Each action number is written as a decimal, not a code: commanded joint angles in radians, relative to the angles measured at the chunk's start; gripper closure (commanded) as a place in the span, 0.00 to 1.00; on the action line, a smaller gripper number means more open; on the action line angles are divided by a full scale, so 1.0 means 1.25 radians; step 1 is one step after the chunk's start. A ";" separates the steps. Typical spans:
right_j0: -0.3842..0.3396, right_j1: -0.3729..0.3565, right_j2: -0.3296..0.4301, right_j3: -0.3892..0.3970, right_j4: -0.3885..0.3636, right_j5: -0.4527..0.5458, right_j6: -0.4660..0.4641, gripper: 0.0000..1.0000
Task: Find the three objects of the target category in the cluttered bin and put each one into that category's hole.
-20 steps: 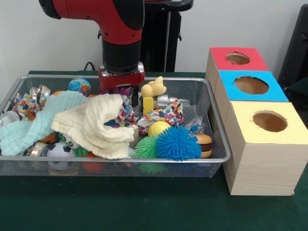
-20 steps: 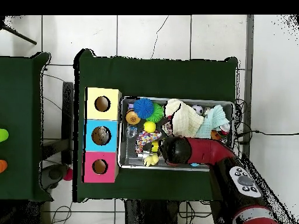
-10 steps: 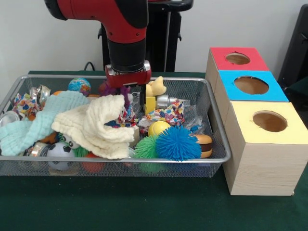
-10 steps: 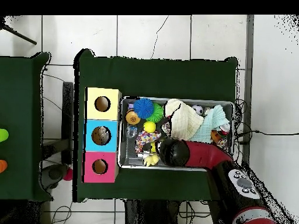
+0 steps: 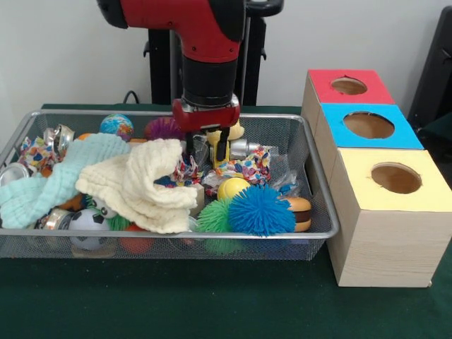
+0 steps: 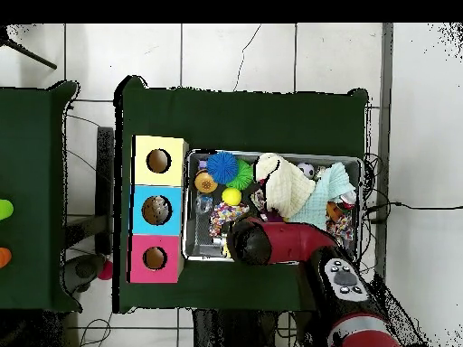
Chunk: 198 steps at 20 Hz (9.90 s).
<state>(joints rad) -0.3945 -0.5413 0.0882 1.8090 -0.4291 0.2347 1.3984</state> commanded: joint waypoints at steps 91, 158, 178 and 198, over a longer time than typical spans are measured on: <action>-0.050 -0.088 0.052 0.211 0.374 0.125 0.167 1.00; -0.005 -0.059 0.163 -0.023 -0.433 -0.017 -0.054 0.00; -0.038 0.032 0.154 -0.092 -0.494 -0.052 0.001 0.00; -0.093 0.085 0.164 -0.087 -0.406 -0.022 0.050 1.00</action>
<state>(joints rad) -0.4787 -0.5015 0.2326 1.7754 -0.9523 0.2055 1.3990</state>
